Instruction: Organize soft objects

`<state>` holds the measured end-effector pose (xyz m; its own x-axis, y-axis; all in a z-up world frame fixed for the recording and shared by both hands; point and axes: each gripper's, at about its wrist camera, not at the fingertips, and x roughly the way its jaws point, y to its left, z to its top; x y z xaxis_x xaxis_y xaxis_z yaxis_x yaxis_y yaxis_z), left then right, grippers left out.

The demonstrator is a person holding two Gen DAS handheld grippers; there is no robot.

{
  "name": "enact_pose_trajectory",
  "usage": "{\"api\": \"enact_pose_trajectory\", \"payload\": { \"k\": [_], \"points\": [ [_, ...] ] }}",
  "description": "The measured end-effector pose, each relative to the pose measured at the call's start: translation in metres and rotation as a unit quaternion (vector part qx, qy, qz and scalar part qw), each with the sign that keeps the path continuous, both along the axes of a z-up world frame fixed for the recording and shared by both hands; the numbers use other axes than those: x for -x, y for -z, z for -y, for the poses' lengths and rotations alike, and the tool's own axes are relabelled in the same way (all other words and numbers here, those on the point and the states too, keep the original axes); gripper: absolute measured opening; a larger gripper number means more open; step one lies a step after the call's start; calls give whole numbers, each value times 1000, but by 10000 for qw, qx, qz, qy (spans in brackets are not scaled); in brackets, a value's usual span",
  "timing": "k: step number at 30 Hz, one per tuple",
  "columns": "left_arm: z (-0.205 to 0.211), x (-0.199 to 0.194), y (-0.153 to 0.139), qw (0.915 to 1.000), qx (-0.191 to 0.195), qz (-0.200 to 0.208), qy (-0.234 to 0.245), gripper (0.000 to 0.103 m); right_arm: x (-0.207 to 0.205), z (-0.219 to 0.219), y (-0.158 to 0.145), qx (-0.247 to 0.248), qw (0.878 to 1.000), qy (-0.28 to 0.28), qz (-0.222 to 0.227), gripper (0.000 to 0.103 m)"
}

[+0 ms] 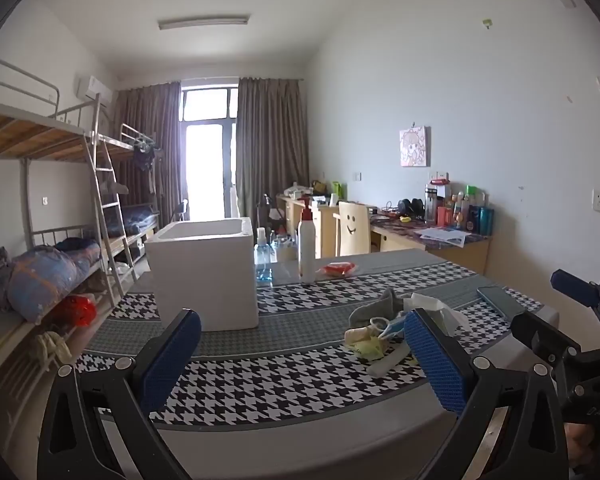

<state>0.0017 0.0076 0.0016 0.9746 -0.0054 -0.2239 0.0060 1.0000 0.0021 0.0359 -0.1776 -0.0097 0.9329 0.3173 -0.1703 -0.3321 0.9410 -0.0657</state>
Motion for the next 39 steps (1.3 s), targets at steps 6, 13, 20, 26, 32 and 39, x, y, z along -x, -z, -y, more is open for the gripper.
{"api": "enact_pose_trajectory", "payload": {
  "k": [6,13,20,26,32,39],
  "points": [
    [1,-1,0,10000,3,-33,35,102,-3,0,-3,32,10000,5,-8,102],
    [4,-1,-2,10000,-9,-15,24,102,-3,2,-3,7,10000,45,-8,102],
    [6,2,-1,9999,-67,57,66,102,-2,2,-4,-3,10000,69,-1,102],
    [6,2,1,9999,-80,63,83,102,-2,2,-4,1,10000,63,-16,102],
    [3,1,2,10000,-36,60,39,102,-4,2,-4,5,9999,95,-50,102],
    [-1,-6,3,10000,58,-32,21,102,-6,2,-3,17,9999,89,-62,102]
  ]
}}
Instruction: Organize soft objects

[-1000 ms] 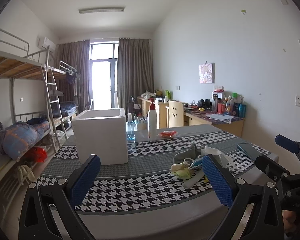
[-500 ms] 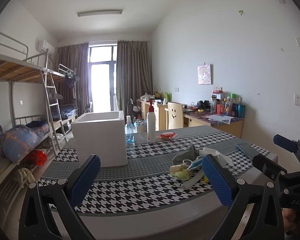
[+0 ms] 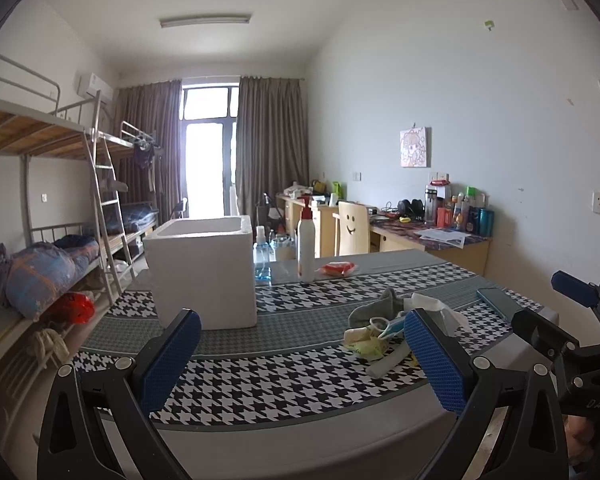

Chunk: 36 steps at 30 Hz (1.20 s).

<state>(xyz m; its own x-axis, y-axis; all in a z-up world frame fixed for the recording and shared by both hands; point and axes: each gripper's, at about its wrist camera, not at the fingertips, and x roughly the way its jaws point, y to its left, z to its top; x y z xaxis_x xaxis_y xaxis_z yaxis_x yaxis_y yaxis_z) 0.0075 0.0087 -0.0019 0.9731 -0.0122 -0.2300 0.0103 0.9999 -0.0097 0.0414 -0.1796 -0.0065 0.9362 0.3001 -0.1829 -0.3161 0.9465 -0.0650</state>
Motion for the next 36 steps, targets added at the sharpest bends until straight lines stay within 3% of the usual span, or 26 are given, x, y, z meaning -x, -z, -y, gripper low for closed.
{"api": "enact_pose_trajectory", "payload": {
  "k": [36],
  "points": [
    [12,-93,16,9948,-26,-887,494,102,-75,11,16,124,9970,262,-719,102]
  ]
}}
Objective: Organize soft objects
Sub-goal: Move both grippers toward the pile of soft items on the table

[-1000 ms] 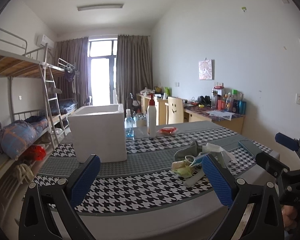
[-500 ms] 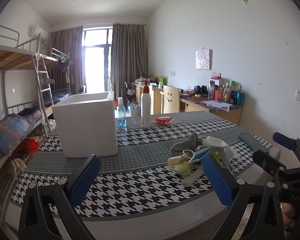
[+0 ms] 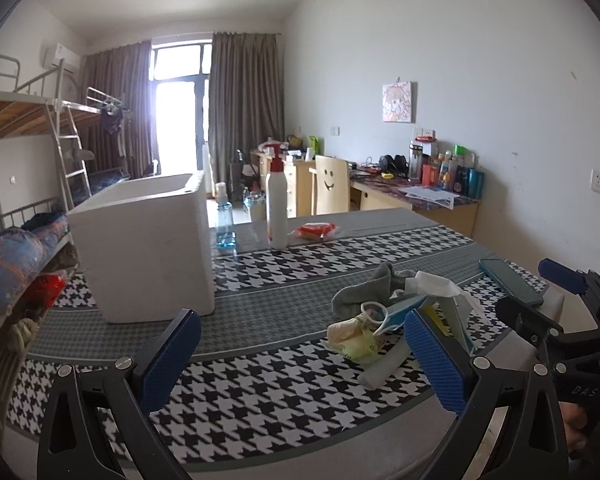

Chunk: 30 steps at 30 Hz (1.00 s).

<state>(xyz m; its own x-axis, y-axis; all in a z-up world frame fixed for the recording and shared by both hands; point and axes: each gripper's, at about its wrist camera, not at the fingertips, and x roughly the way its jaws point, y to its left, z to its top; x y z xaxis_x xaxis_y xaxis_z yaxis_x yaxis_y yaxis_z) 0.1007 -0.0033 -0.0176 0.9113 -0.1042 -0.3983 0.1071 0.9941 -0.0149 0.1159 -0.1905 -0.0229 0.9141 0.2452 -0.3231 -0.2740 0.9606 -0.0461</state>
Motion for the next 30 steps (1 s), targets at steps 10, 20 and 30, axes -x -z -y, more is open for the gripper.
{"api": "enact_pose_trajectory", "payload": {
  "k": [10,20,30],
  "points": [
    [5,-26,2,9997,-17,-219,147,102,-21,3,2,56,9998,93,-185,102],
    [13,-43,4,9989,-48,-358,309,102,-36,10,3,74,9994,157,-289,102],
    [25,-66,2,9966,-122,-552,600,102,-55,17,1,88,9987,233,-435,102]
  ]
}}
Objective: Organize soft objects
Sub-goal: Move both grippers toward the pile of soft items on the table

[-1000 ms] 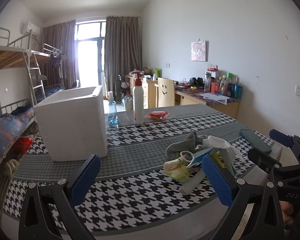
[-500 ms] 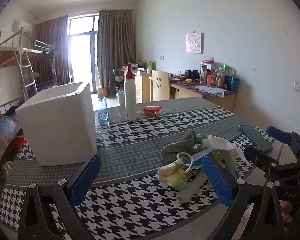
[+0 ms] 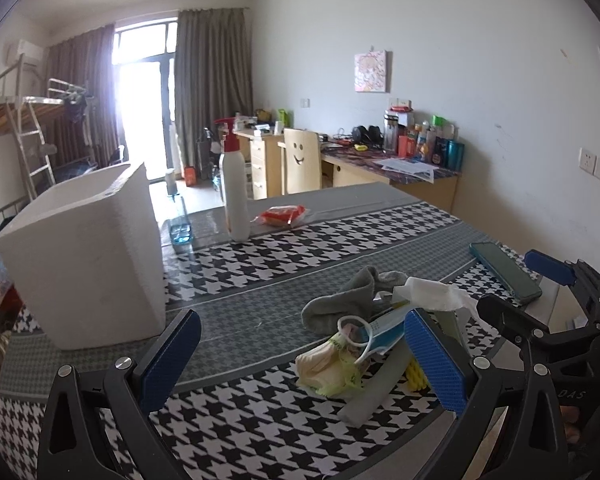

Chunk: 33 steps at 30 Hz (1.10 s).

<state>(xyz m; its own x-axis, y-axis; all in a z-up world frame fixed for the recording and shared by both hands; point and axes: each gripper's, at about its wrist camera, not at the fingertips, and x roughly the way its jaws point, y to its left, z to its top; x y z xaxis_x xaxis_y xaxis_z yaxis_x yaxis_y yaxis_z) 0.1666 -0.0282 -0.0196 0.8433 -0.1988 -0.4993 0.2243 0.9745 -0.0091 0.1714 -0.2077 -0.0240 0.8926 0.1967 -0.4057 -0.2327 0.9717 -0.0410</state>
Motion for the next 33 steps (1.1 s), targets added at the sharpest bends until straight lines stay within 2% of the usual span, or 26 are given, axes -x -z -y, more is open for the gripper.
{"api": "enact_pose_trajectory", "payload": {
  "k": [10,13,19,23,28,33],
  "points": [
    [10,-32,2,9977,-81,-462,483,102,-12,9,6,-32,9998,101,-173,102],
    [15,-43,4,9968,-246,-518,551,102,-17,11,6,-16,9997,110,-230,102],
    [21,-60,12,9935,-317,-717,823,97,-22,10,8,-16,9995,105,-314,102],
    [24,-73,18,9924,-546,-758,800,95,-22,10,8,16,9996,60,-290,102],
    [31,-86,24,9871,-531,-1056,1083,92,-25,9,9,-5,9995,-4,-329,102],
    [39,-95,30,9851,-618,-1136,1138,90,-28,8,13,-31,9994,6,-351,102]
  ]
}}
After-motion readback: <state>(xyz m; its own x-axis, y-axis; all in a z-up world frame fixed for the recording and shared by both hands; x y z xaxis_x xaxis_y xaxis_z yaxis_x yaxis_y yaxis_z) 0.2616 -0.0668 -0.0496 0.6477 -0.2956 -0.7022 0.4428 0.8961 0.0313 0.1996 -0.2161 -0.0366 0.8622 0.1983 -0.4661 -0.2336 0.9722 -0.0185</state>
